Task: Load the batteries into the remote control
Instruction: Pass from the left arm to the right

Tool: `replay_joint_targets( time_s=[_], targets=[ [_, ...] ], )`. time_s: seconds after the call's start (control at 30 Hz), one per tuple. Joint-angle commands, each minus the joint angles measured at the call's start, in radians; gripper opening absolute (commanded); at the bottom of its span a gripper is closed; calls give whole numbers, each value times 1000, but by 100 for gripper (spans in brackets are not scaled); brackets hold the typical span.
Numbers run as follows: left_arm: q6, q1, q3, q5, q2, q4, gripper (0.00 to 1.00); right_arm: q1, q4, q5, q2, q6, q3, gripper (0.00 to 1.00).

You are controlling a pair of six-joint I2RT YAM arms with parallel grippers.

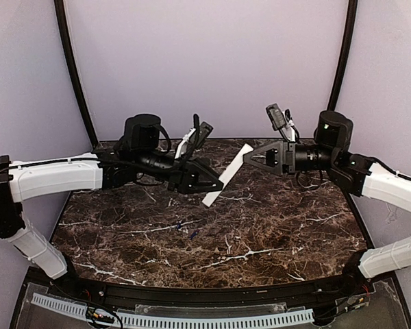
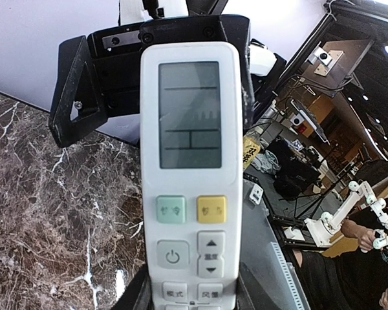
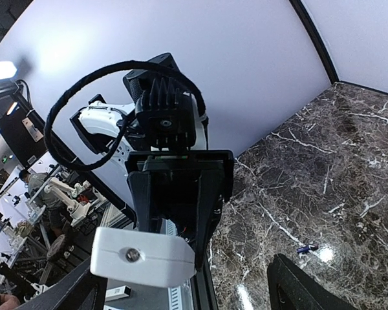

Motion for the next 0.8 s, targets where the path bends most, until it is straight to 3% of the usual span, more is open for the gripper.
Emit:
replay_joint_targets(
  time_s=[0.0,0.07,0.27,0.57,0.63,0.77],
  targets=[
    [20,-11,31,1,20,-31,13,32,28,23,8,5,24,83],
    [6,-10,34,16,32,-21,13,36,39,9,15,2,24,80],
    [-7,-10,41,16,52,-20,12,42,40,-3,28,3,29,59],
    [12,-10,66,-5,73,-53,12,42,18,28,37,9,24,40],
    [22,-10,71,-22,73,-71,15,42,4,50,35,11,26,32],
    [83,-11,82,-127,49,-151,32,32,-24,90,30,22,31,25]
  ],
)
